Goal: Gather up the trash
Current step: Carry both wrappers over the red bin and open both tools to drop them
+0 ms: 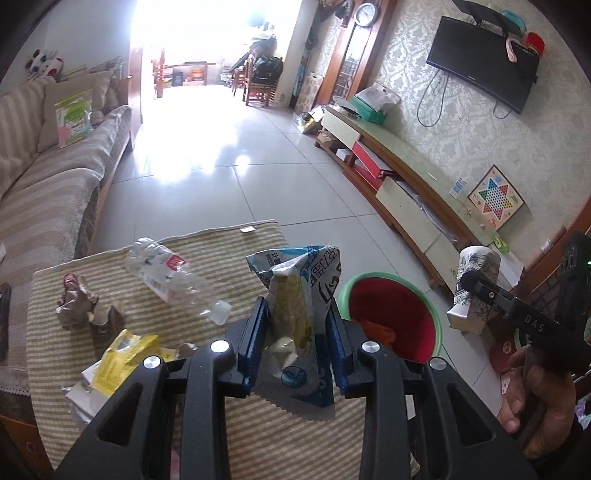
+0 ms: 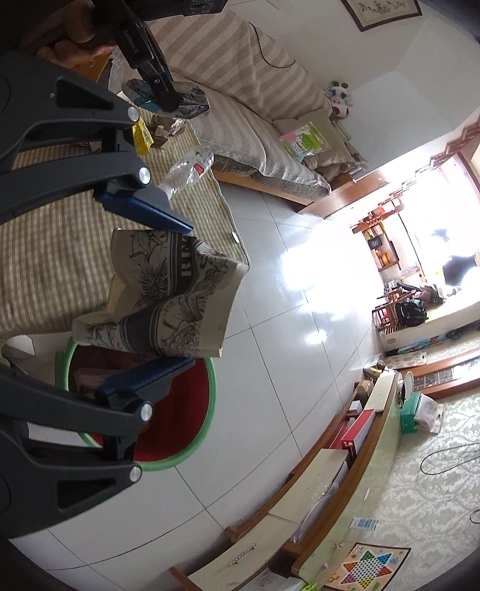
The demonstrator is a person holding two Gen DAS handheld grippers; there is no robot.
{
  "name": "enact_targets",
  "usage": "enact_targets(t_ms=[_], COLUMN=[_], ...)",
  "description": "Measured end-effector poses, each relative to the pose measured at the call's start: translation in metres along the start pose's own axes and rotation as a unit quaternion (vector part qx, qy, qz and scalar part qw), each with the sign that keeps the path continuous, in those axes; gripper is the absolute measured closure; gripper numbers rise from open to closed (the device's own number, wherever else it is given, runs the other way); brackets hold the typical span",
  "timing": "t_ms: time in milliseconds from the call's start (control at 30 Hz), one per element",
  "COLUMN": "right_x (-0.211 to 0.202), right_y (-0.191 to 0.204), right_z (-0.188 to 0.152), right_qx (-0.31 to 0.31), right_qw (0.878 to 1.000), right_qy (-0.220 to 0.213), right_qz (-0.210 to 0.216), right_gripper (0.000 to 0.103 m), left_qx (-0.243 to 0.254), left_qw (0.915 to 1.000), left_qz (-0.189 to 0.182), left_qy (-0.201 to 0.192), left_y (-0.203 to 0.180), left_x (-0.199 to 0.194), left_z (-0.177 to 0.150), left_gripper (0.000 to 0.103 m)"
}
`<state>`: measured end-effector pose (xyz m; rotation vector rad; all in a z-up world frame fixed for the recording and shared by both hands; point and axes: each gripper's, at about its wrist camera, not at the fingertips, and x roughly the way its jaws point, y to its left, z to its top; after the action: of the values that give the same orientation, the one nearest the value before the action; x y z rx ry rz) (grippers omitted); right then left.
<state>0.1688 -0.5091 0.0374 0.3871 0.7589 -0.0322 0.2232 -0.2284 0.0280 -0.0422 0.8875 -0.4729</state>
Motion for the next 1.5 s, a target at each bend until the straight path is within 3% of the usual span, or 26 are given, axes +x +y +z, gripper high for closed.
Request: enact_targets(t_ms=[300, 667, 1400, 1433, 1500], right_x=[-0.001, 0.004, 0.040, 0.040, 0.041], right_y=[-0.064, -0.108, -0.124, -0.123, -0.123], right_z=[-0.002, 0.000, 0.000, 0.001, 0.001], right_qx=[0.034, 0.055, 0.062, 0.062, 0.061], right_qw=[0.999, 0.998, 0.997, 0.997, 0.997], right_qy=[0.004, 0.009, 0.031, 0.031, 0.030], right_qz=[-0.027, -0.038, -0.024, -0.024, -0.026], right_gripper=[0.038, 0.038, 0.038, 0.038, 0.038], left_qx=[0.035, 0.043, 0.020, 0.019, 0.019], left_qw=[0.9977, 0.9923, 0.9864, 0.9863, 0.9864], left_qz=[-0.049, -0.096, -0.128, -0.129, -0.130], left_qy=[0.030, 0.065, 0.101, 0.101, 0.098], left_y=[-0.072, -0.125, -0.135, -0.135, -0.135], left_x=[0.052, 0.108, 0.156, 0.157, 0.158], left_z=[0.007, 0.008, 0.006, 0.006, 0.007], left_gripper=[0.074, 0.074, 0.067, 0.066, 0.043])
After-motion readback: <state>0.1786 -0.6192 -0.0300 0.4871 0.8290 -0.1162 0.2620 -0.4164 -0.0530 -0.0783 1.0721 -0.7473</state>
